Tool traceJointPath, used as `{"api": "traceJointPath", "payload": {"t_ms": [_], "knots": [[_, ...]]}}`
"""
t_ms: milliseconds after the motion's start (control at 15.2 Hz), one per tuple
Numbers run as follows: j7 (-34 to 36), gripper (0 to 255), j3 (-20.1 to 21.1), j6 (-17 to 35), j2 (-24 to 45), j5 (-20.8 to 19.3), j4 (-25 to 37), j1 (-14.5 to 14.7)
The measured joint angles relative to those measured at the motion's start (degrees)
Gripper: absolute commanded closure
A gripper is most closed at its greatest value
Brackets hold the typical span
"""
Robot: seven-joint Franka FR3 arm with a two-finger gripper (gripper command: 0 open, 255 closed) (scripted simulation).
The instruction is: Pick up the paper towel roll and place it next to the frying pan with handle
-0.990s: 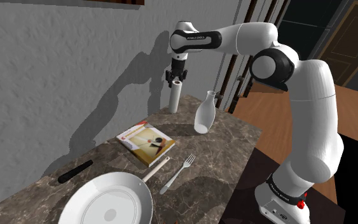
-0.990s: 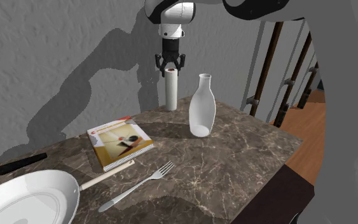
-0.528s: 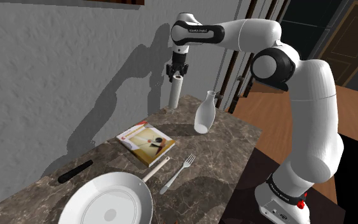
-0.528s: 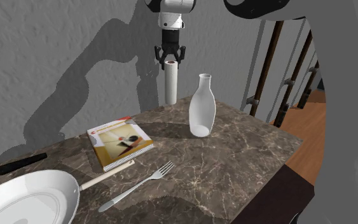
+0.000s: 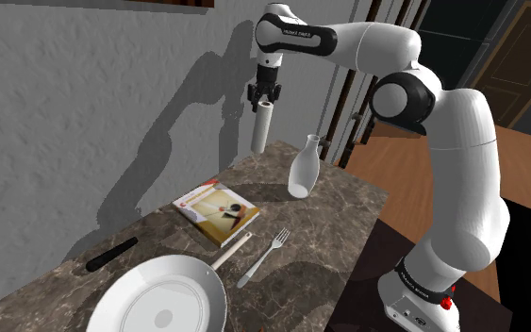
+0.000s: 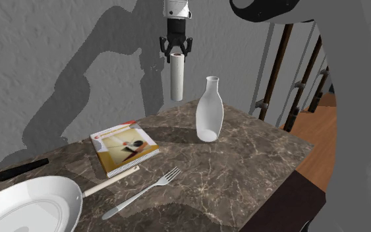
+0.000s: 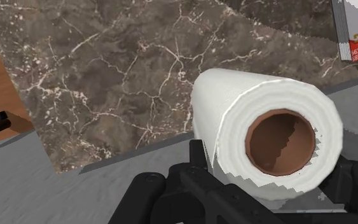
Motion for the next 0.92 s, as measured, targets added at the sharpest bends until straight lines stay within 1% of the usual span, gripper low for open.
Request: {"api": "traceJointPath", "payload": {"t_ms": [132, 264, 330, 396, 528, 660, 858, 924], "knots": [[0.11, 255, 0.01, -2.39, 0.97, -0.01, 3.38, -0.02], [0.24, 255, 0.03, -4.00, 1.27, -0.02, 5.30, 0.02], [0.52, 255, 0.08, -3.82, 0.07, -0.03, 3.89, 0.24], [0.96, 255, 0.17, -3.01, -1.82, -0.05, 1.23, 0.64], [2.12, 255, 0.49, 0.46, -8.66, -0.04, -9.04, 1.66], [3.33, 255, 0.85, 0.83, -11.78, -0.07, -12.43, 2.54], [5.29, 255, 1.55, 3.40, -18.78, -0.04, -21.87, 3.93], [6.04, 255, 1.84, 3.61, -20.63, -0.01, -23.88, 4.40]]}}
